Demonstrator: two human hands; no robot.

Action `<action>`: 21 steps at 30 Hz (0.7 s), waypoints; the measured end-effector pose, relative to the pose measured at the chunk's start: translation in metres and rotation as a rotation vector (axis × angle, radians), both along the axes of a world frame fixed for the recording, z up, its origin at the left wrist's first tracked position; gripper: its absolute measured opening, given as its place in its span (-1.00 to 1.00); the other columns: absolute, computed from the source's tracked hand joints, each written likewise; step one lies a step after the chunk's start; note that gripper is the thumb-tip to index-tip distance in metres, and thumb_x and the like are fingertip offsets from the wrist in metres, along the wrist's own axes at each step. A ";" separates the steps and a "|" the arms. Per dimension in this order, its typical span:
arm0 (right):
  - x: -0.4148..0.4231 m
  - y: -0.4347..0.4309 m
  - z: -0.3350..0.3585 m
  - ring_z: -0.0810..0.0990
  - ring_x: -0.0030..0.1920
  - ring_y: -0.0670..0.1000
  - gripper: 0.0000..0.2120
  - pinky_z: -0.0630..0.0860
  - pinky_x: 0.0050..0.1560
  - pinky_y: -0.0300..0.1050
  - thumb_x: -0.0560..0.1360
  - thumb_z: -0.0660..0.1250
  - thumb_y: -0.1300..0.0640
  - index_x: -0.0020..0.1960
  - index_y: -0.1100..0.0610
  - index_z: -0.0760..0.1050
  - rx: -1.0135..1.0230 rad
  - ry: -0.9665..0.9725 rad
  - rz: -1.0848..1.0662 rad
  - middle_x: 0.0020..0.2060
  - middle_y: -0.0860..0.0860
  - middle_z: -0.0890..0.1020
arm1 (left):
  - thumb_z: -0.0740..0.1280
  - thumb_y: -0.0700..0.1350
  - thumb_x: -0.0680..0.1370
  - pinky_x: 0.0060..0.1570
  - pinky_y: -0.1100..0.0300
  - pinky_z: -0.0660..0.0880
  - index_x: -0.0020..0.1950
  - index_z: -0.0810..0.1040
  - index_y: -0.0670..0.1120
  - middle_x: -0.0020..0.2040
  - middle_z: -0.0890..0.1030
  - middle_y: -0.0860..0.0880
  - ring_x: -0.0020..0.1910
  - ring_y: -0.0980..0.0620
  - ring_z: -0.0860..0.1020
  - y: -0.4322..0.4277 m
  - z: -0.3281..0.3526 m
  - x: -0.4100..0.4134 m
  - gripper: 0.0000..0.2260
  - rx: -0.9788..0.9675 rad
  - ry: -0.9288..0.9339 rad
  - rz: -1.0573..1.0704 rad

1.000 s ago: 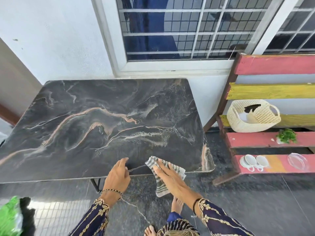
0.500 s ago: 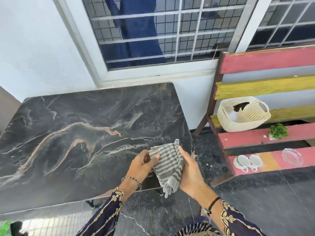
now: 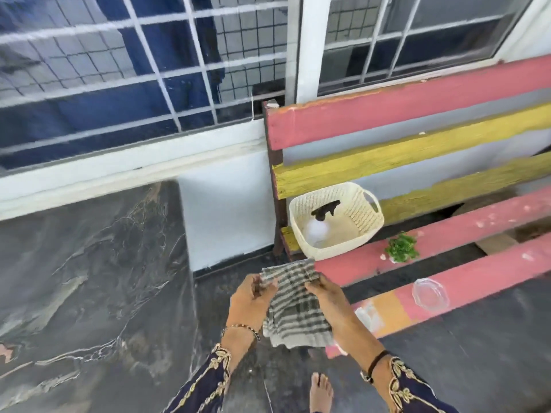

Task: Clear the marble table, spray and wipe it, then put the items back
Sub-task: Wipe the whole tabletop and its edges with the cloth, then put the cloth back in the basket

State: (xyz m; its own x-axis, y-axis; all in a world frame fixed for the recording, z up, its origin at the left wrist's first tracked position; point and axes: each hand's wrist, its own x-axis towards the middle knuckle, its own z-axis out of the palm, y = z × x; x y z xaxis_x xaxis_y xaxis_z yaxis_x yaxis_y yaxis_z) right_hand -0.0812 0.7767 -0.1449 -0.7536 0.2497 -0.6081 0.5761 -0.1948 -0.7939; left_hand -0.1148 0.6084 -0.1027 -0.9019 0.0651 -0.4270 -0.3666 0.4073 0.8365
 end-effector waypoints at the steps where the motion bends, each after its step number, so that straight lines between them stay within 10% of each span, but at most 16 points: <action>1: -0.007 0.025 -0.001 0.57 0.10 0.03 -0.89 0.42 0.06 -0.22 0.65 0.28 0.22 0.08 0.09 0.57 0.014 0.019 -0.008 -0.02 -0.02 0.64 | 0.41 -0.06 0.49 -0.16 0.13 0.57 0.03 0.53 -0.06 -0.17 0.64 0.03 -0.22 0.05 0.60 0.025 -0.008 -0.010 -0.83 0.013 -0.030 -0.014; 12: -0.132 0.194 -0.019 0.63 -0.22 0.19 -0.76 0.63 -0.15 0.30 0.65 0.24 0.00 0.26 0.07 0.46 0.251 0.090 -0.275 -0.14 0.19 0.63 | 0.31 -0.17 0.50 -0.07 0.25 0.51 0.07 0.54 -0.03 -0.05 0.63 -0.01 -0.12 0.07 0.57 0.161 -0.057 -0.078 -0.84 -0.098 -0.087 -0.152; 21: -0.228 0.218 -0.077 0.56 -0.26 0.05 -0.71 0.54 -0.35 -0.06 0.65 0.16 0.22 0.34 0.28 0.41 0.797 -0.007 0.142 -0.02 0.18 0.60 | 0.34 -0.19 0.49 -0.03 0.28 0.54 0.01 0.60 -0.04 -0.09 0.66 0.03 -0.08 0.07 0.62 0.156 -0.112 -0.074 -0.86 -0.151 -0.137 -0.074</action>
